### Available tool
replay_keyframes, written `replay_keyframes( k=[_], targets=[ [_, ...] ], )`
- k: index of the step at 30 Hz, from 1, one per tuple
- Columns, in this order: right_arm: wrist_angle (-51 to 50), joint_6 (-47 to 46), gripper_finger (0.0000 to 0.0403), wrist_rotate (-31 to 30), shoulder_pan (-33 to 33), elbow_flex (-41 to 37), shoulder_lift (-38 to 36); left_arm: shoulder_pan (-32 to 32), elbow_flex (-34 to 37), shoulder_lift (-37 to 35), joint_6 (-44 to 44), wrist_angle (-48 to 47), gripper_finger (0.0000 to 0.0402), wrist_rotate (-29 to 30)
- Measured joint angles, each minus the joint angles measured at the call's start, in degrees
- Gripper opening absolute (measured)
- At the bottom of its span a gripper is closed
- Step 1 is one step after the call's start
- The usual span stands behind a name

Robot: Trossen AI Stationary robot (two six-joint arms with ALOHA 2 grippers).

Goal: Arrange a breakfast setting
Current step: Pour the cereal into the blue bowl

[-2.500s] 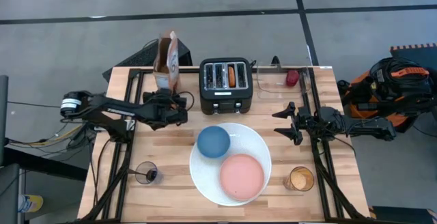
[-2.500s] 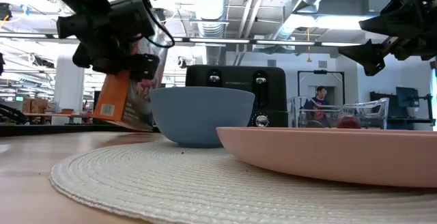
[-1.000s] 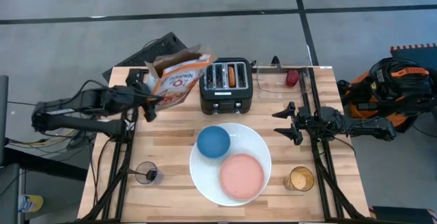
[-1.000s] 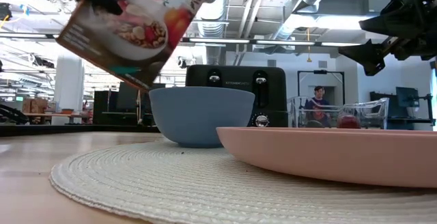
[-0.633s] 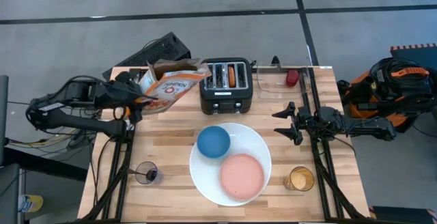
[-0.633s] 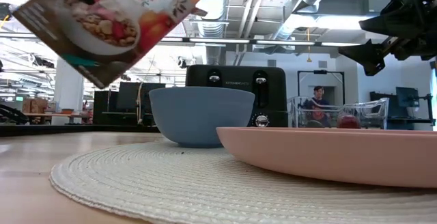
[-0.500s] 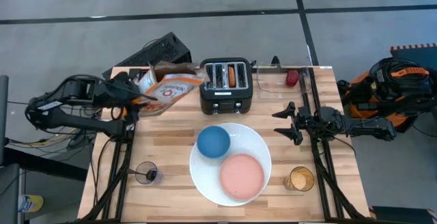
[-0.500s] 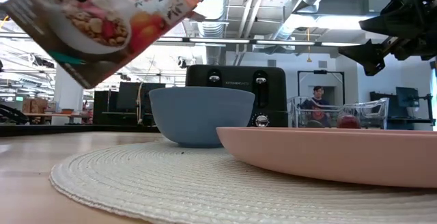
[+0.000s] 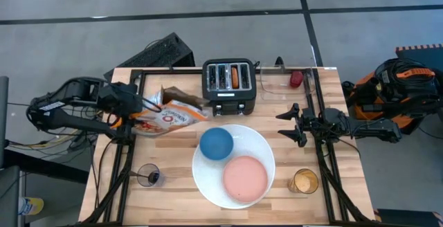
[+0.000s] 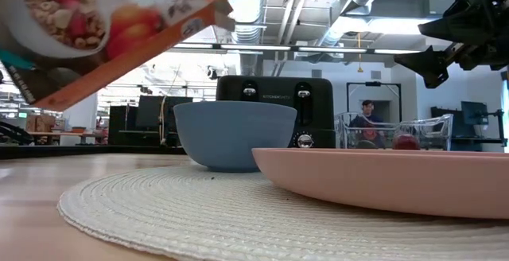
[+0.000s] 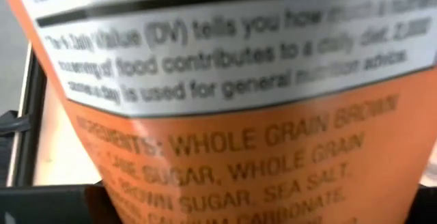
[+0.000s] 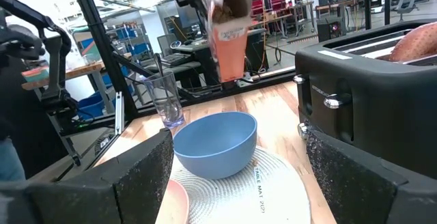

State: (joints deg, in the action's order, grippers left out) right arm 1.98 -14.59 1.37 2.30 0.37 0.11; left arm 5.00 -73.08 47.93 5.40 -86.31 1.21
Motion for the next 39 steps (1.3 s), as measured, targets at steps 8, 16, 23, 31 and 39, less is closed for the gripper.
replay_keyframes(
  k=[8,16,23,31,39],
  targets=[
    [0.0,0.0,0.0356,0.0,0.01,-0.01,0.01,-2.11,0.0,3.05,3.89,-2.72,0.0227,2.74],
    [0.0,0.0,0.0356,0.02,0.01,0.01,-0.01,-4.3,-0.01,6.73,9.05,-2.6,0.0227,7.28],
    [0.0,0.0,0.0356,0.02,-0.01,-0.01,0.01,-6.3,0.0,8.07,14.84,-1.01,0.0227,9.39],
    [0.0,0.0,0.0356,0.02,0.01,-0.01,-0.01,-9.4,0.0,10.73,21.57,-0.56,0.0229,19.26],
    [0.0,0.0,0.0356,0.0,-0.01,-0.01,0.01,-13.76,0.0,13.77,24.36,-0.56,0.0231,24.32]
  ],
)
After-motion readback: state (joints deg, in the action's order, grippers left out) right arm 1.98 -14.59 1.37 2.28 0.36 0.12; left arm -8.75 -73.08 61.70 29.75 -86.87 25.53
